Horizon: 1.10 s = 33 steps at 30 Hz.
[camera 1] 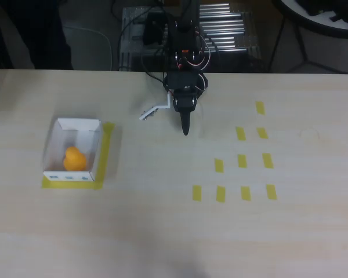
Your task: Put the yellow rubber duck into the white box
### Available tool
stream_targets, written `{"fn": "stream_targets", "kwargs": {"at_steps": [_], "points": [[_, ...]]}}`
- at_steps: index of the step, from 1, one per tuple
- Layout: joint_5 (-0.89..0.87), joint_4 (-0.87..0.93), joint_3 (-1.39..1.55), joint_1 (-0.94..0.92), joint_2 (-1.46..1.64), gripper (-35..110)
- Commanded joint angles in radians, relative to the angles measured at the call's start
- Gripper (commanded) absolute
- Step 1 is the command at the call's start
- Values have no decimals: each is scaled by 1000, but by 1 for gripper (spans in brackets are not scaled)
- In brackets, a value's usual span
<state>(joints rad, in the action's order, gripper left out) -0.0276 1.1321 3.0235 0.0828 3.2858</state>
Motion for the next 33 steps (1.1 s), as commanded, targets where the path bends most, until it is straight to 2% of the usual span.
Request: {"fn": "stream_targets", "kwargs": {"at_steps": [1,6,9,33], "points": [[2,3,9,17,52,12],[2,3,9,17,52,10],[2,3,9,17,52,16],[2,3,9,17,52,6]]}}
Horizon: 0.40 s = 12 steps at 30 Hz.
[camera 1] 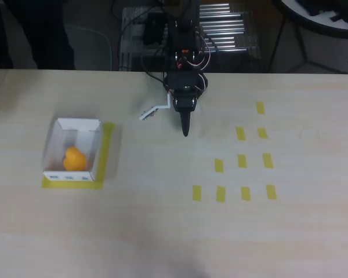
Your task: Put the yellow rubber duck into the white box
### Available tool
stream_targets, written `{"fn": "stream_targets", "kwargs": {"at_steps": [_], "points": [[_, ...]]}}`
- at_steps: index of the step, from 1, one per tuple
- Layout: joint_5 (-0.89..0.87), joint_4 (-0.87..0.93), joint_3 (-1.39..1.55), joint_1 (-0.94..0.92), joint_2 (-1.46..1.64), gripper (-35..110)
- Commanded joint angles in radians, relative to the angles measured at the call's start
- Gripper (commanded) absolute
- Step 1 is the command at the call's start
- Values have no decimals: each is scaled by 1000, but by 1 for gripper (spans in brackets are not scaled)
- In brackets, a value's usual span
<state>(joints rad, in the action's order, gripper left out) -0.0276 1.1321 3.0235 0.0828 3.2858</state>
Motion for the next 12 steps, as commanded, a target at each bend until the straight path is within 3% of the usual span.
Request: {"fn": "stream_targets", "kwargs": {"at_steps": [1,12], "points": [[2,3,9,17,52,6],[2,3,9,17,52,5]]}}
